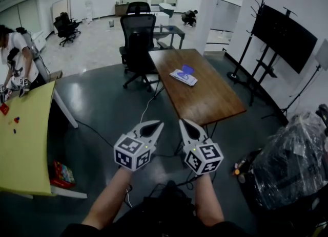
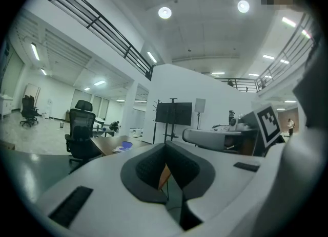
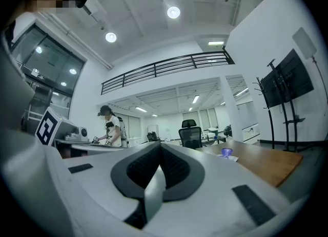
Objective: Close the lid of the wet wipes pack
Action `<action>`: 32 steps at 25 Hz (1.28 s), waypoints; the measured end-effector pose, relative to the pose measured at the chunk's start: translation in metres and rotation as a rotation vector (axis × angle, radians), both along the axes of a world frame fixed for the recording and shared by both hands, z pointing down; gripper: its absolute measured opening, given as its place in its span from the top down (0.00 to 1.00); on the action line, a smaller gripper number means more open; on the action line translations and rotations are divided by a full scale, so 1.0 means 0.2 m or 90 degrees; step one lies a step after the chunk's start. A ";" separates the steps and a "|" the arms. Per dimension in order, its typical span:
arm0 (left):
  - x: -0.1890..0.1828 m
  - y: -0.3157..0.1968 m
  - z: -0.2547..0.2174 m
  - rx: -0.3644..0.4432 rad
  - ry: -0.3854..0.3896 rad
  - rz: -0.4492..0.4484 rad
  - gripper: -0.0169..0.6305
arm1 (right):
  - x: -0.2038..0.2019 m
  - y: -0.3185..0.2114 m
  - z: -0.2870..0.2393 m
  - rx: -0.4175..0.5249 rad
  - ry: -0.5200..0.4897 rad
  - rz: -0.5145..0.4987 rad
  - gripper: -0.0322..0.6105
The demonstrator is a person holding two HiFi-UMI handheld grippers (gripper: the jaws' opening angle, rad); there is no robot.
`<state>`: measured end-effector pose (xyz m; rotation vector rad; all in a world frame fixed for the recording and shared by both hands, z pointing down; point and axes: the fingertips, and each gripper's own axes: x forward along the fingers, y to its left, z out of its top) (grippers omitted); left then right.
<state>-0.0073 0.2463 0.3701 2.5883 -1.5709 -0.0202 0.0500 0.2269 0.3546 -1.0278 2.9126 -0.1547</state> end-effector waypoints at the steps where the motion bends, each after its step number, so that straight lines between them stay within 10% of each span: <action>1: 0.00 -0.01 0.00 -0.001 -0.002 0.001 0.98 | -0.01 -0.01 0.00 0.001 0.001 0.000 0.94; 32: -0.18 -1.67 0.10 -0.054 -0.043 -0.006 0.98 | -0.19 -1.60 0.14 -0.049 0.003 -0.021 0.94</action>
